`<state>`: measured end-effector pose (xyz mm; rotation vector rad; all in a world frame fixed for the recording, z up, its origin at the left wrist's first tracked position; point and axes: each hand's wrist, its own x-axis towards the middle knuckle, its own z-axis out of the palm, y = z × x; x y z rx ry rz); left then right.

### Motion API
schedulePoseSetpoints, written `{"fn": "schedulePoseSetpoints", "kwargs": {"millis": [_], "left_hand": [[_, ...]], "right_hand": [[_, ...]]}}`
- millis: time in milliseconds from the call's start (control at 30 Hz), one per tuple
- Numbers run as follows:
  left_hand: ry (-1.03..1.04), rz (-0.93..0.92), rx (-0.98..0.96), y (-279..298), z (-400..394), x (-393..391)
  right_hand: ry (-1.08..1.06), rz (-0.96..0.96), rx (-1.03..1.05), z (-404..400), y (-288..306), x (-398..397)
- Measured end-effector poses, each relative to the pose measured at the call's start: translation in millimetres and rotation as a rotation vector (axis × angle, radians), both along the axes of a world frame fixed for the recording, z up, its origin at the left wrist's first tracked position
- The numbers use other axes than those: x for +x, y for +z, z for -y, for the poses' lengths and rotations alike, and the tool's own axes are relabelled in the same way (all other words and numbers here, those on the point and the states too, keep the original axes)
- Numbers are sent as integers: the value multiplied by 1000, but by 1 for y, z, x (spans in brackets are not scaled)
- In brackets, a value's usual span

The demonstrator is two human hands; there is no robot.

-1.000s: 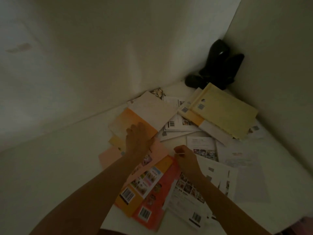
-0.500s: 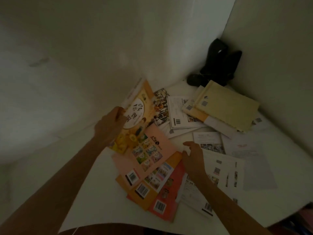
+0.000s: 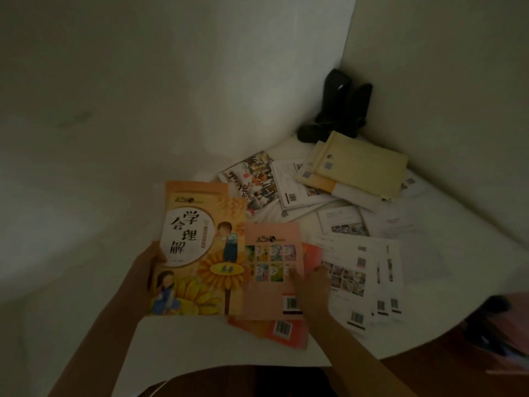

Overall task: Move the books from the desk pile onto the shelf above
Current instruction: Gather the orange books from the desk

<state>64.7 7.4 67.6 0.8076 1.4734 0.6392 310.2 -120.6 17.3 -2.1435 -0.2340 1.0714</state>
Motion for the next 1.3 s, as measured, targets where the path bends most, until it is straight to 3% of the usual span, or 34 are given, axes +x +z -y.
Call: {"fn": "schedulePoseSetpoints", "kwargs": {"millis": [100, 267, 400, 533, 600, 800, 900, 1067, 1133, 1300], "left_hand": [[-22, 34, -40, -15, 12, -1], [-101, -203, -3, -40, 29, -14], [-140, -320, 27, -50, 31, -37], [-74, -236, -8, -57, 30, -60], [-64, -192, -10, -57, 31, -69], [-87, -305, 102, -55, 31, -80], [-75, -284, 69, -57, 36, -88], [60, -15, -129, -51, 49, -98], [97, 56, -204, -55, 52, -105], [104, 133, -219, -68, 58, -123]], "right_hand": [[-63, 19, -106, -16, 0, -11], [39, 197, -188, -22, 2, -27], [-69, 108, -112, -34, -3, -30], [-121, -154, -19, -40, 18, -24], [-25, -188, 40, -39, 23, -31], [421, 236, 261, -62, 64, -60], [723, 359, 209, -96, 90, -100], [1005, 285, 156, -112, 73, -205], [962, 187, 107, -104, 57, -241], [985, 162, 82, -86, 26, -265]]}}
